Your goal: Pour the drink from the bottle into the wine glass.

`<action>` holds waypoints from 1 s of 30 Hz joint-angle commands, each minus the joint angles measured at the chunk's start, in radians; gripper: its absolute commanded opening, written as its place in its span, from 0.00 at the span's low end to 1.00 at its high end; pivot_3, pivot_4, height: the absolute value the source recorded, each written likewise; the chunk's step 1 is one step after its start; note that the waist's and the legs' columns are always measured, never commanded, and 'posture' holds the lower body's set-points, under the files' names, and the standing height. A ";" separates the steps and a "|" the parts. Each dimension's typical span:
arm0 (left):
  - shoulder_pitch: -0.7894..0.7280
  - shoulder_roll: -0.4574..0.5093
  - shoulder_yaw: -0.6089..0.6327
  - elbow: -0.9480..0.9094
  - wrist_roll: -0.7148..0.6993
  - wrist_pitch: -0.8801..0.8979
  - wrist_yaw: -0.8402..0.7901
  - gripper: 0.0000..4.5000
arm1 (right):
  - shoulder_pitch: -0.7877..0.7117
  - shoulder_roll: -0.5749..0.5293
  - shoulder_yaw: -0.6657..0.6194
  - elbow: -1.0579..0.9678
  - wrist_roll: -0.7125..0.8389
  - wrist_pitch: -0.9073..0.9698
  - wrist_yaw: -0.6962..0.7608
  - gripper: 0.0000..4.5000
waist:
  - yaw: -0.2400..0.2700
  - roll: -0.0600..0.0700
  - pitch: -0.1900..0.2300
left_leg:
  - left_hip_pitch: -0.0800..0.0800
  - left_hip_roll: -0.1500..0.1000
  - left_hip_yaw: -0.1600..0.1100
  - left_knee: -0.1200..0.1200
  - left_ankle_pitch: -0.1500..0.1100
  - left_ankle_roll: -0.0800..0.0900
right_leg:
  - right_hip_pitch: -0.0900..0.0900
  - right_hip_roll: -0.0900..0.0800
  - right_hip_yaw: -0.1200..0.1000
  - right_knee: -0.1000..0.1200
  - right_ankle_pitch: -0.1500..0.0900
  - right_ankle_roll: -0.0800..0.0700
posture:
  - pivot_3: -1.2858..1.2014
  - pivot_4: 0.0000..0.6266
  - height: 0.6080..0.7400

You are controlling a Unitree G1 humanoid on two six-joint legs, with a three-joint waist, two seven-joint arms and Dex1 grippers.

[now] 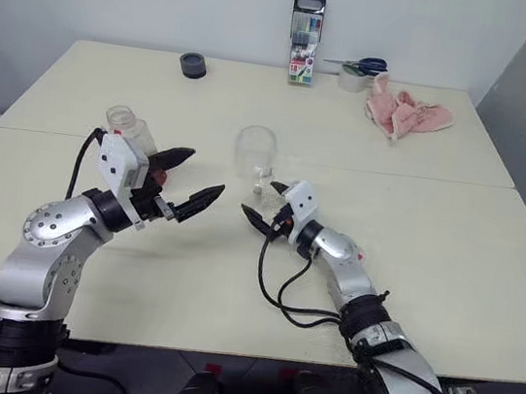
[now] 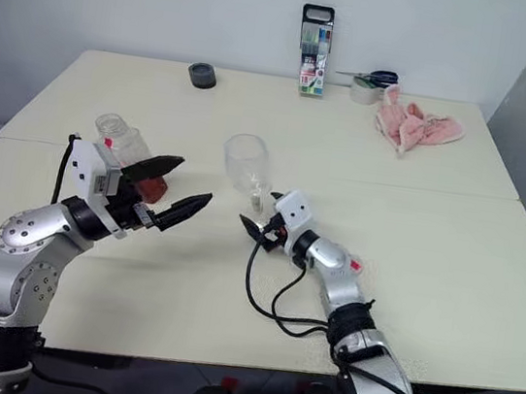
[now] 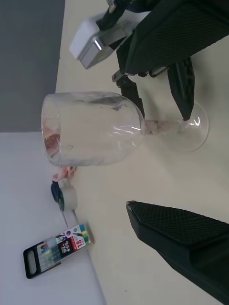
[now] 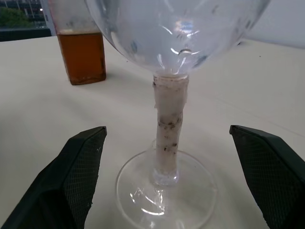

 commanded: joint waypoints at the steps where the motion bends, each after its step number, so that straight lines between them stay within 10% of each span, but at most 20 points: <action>1: 0.044 -0.005 -0.008 -0.034 -0.008 0.015 0.008 1.00 | 0.088 -0.054 0.018 -0.219 0.028 0.111 0.062 0.98 | 0.001 0.000 0.000 | 0.000 0.000 0.000 0.000 0.000 0.000 | 0.000 0.000 0.000 0.000 0.000 0.000 | 0.52 0.24 1.00; 11: 0.179 -0.099 0.075 0.127 0.136 -0.119 0.226 1.00 | 0.342 -0.303 0.099 -0.848 0.121 0.451 0.228 0.98 | 0.008 0.000 0.000 | 0.000 0.001 -0.001 0.000 0.000 0.000 | 0.000 0.000 -0.001 0.000 0.000 0.000 | 0.52 0.24 1.00; 30: -0.023 -0.043 0.105 0.358 0.147 -0.133 0.242 1.00 | 0.308 -0.316 0.098 -1.049 0.166 0.621 0.157 0.98 | 0.035 -0.001 -0.001 | -0.001 0.000 -0.002 0.001 0.000 0.000 | 0.001 -0.001 -0.002 -0.002 0.000 0.000 | 0.52 0.24 1.00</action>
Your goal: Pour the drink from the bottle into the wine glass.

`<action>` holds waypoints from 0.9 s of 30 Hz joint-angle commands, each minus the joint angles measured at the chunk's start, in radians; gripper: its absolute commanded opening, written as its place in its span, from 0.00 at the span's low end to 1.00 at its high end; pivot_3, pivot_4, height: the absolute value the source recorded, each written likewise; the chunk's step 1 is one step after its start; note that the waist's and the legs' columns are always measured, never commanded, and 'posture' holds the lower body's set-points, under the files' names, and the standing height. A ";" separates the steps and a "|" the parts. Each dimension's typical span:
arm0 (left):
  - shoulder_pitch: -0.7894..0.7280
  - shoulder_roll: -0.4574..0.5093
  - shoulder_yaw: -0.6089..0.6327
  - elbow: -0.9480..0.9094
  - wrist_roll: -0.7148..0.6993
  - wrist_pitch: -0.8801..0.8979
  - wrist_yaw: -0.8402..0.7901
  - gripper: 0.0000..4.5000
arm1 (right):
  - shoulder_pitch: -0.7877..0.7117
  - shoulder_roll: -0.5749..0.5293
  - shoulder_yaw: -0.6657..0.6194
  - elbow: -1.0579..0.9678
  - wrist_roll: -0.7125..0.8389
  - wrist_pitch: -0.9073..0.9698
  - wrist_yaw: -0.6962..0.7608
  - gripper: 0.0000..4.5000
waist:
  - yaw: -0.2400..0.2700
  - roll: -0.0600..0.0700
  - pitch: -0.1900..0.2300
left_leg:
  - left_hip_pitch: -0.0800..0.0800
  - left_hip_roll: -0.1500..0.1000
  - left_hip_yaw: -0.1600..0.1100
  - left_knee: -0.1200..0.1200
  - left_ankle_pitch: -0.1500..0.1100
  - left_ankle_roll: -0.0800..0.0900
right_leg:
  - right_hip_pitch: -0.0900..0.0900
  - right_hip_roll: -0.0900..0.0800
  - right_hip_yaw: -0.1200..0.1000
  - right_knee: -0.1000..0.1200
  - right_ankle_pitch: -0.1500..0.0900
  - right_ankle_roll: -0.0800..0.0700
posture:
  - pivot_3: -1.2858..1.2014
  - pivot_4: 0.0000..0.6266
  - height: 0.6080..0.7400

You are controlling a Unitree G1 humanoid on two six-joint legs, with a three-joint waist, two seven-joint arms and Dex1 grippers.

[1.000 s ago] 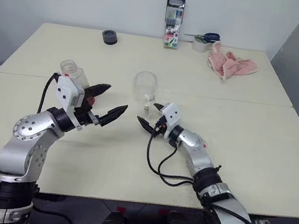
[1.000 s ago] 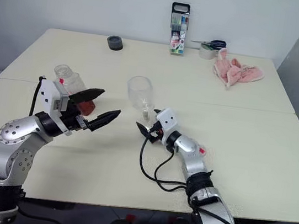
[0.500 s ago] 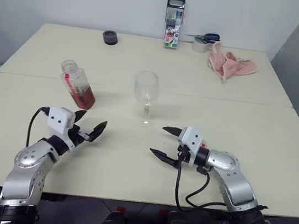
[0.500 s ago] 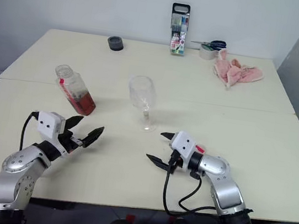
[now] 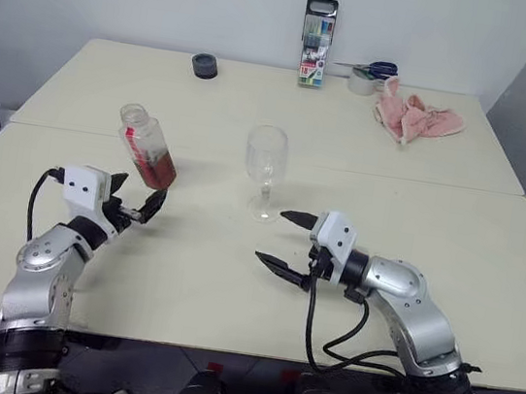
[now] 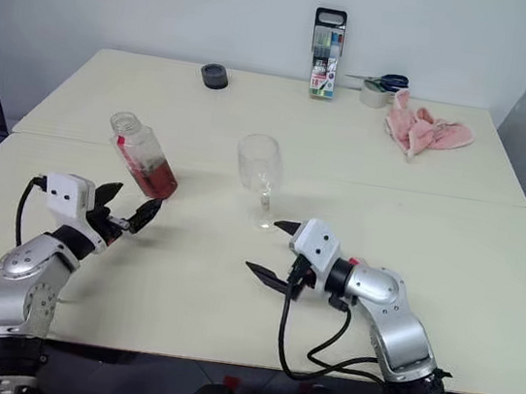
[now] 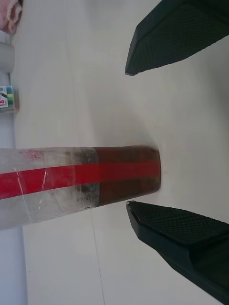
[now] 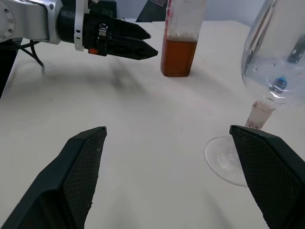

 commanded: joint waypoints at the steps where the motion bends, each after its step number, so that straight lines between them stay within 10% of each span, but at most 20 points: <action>1: -0.034 0.023 0.003 -0.005 0.007 -0.003 0.000 1.00 | -0.017 -0.004 -0.009 -0.051 0.027 0.011 -0.009 0.98 | 0.000 0.000 0.000 | 0.000 0.000 0.000 0.000 0.000 0.000 | 0.000 0.000 0.000 0.000 0.000 0.000 | 0.52 0.24 1.00; 27: -0.171 0.041 0.008 0.145 0.044 -0.038 0.071 1.00 | -0.079 -0.024 -0.016 -0.056 0.114 0.067 -0.018 0.98 | 0.000 0.000 0.000 | 0.000 0.000 -0.001 0.000 0.000 0.000 | 0.000 0.000 -0.001 0.000 0.000 0.000 | 0.52 0.24 1.00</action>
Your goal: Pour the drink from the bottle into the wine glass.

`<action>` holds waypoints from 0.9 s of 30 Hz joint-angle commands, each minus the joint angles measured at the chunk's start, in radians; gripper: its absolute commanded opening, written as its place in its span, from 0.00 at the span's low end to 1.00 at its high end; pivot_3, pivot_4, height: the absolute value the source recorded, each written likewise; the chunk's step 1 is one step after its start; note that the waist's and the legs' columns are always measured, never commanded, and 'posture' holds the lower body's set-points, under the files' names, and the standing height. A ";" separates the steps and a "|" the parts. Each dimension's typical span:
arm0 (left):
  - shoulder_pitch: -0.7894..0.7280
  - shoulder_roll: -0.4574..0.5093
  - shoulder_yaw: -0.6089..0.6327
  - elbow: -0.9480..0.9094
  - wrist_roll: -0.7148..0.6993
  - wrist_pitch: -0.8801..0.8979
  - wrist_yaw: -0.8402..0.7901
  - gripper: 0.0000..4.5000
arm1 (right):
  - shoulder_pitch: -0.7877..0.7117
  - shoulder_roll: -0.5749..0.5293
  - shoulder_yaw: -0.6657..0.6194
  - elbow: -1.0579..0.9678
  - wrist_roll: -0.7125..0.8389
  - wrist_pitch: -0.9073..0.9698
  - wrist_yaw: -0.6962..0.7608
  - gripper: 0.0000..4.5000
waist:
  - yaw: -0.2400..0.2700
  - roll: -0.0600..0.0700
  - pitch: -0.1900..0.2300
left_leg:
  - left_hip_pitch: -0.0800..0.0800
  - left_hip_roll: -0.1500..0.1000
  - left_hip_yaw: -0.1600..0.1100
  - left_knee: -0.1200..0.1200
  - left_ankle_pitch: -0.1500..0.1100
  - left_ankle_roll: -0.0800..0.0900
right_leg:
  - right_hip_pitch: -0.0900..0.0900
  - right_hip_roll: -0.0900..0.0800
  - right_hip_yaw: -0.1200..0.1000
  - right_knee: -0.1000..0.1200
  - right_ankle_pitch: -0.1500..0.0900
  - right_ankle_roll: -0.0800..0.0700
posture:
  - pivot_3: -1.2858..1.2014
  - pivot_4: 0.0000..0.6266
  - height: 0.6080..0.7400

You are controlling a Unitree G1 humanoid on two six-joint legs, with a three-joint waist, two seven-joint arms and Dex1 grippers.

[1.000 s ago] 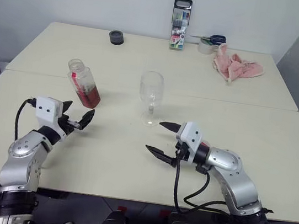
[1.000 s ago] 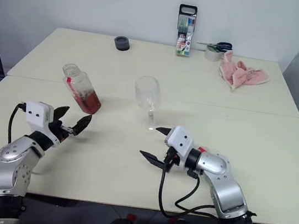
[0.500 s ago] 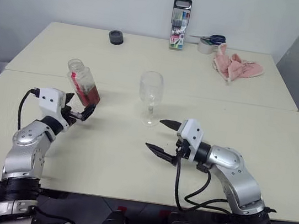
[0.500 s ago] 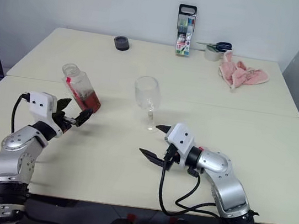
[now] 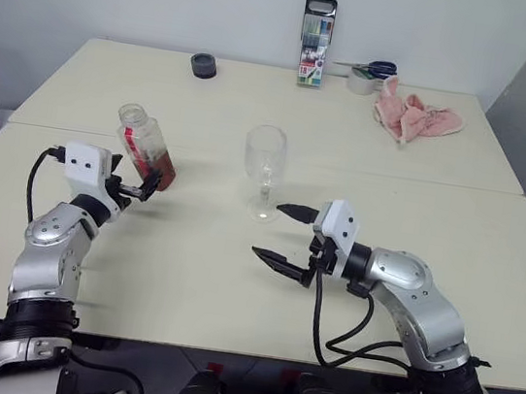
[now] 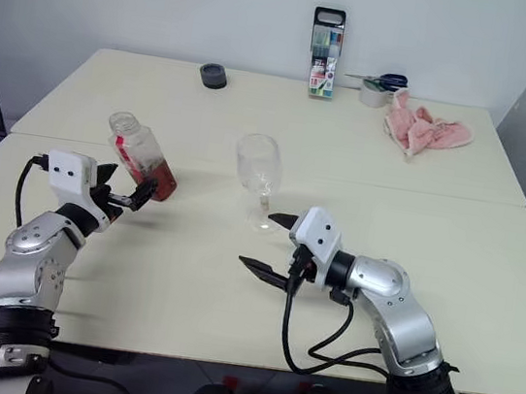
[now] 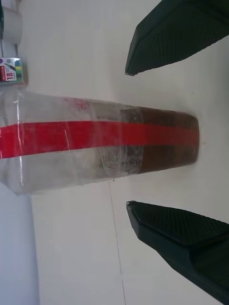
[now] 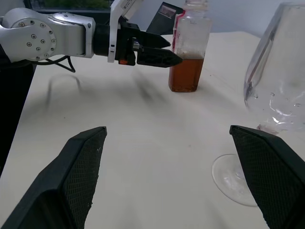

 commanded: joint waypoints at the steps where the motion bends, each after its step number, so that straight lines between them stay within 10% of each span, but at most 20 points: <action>1: -0.041 0.033 0.015 0.025 0.007 -0.035 -0.017 1.00 | -0.030 0.003 -0.012 -0.019 0.010 -0.007 -0.010 0.98 | 0.000 0.000 0.000 | 0.000 0.000 0.000 0.000 0.000 0.000 | 0.000 0.000 0.000 0.000 0.000 0.000 | 0.52 0.24 1.00; 16: -0.251 0.070 -0.043 0.331 0.058 -0.145 -0.144 1.00 | -0.062 0.008 -0.009 -0.021 0.008 -0.012 -0.029 0.98 | -0.004 0.000 0.000 | 0.000 0.000 0.000 0.000 0.000 0.000 | 0.000 0.000 0.000 0.000 0.000 0.000 | 0.52 0.24 1.00; 27: -0.262 0.056 -0.072 0.333 0.052 -0.139 -0.206 0.38 | -0.050 -0.004 -0.018 -0.045 -0.005 -0.027 -0.054 1.00 | -0.007 0.000 0.000 | -0.001 0.000 0.000 0.000 0.000 0.000 | 0.000 0.000 0.000 0.000 0.000 0.000 | 0.52 0.24 1.00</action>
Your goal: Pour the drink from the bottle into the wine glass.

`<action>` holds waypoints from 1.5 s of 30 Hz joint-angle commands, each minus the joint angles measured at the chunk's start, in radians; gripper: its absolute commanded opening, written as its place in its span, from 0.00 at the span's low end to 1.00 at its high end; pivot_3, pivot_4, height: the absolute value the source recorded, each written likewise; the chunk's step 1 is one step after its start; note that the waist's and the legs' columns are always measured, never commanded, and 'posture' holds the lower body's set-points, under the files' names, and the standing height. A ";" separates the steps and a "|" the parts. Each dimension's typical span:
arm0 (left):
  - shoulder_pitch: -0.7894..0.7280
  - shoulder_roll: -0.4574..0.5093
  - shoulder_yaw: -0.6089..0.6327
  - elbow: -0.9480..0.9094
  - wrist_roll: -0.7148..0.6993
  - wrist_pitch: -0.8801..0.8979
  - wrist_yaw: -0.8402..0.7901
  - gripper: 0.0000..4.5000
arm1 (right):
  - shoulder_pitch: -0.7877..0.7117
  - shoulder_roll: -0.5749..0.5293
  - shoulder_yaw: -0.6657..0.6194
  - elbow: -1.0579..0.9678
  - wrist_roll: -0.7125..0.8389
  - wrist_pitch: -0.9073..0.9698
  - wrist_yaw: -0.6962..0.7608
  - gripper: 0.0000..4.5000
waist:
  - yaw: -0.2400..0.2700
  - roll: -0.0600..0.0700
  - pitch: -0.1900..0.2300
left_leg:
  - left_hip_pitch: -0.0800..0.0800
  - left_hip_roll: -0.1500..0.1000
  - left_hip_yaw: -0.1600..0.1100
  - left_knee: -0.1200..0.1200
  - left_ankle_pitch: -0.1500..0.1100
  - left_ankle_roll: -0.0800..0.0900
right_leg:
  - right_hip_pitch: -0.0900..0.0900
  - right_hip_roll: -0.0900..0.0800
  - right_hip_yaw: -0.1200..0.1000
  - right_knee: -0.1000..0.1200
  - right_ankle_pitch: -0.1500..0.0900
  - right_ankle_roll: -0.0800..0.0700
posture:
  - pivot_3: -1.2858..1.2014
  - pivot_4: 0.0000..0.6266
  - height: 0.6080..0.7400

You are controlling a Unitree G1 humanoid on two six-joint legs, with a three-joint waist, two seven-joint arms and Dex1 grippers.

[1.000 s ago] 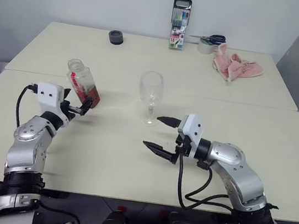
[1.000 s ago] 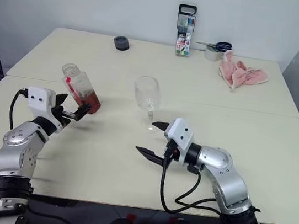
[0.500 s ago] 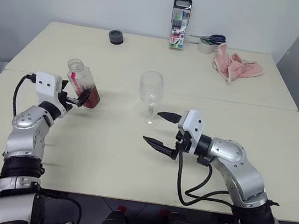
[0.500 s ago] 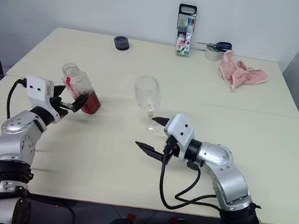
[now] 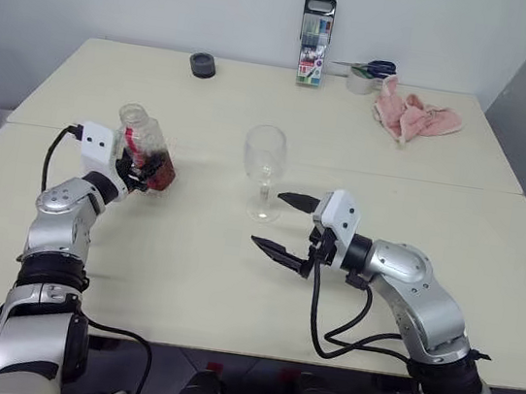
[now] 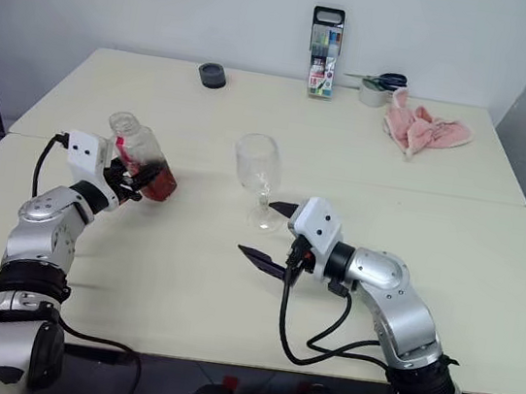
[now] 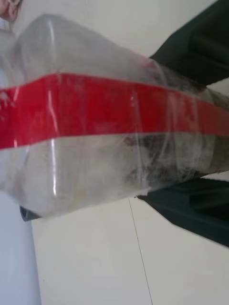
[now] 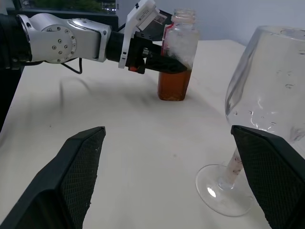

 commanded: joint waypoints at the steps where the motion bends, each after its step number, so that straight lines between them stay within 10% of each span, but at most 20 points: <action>1: 0.012 0.000 -0.017 -0.113 -0.012 0.018 -0.030 0.38 | -0.003 -0.006 -0.030 -0.059 0.002 -0.022 -0.022 1.00 | 0.000 0.000 0.000 | 0.000 0.000 0.000 0.000 0.000 0.000 | 0.000 0.000 0.000 0.000 0.000 0.000 | 0.52 0.24 1.00; 13: -0.069 0.015 -0.156 -0.431 0.182 0.009 0.099 0.38 | 0.007 -0.050 -0.175 -0.221 0.100 0.087 -0.105 1.00 | 0.005 -0.001 0.000 | -0.001 0.000 -0.001 0.000 0.000 -0.001 | 0.000 0.000 0.000 0.000 0.000 0.000 | 0.52 0.24 1.00; 45: -0.388 0.138 -0.445 -0.034 0.746 -0.667 0.356 0.38 | -0.102 -0.071 -0.219 -0.169 0.179 0.184 -0.141 1.00 | 0.000 -0.001 0.001 | -0.002 -0.001 0.000 0.000 0.000 0.000 | -0.001 0.000 0.000 0.000 0.000 0.000 | 0.52 0.24 1.00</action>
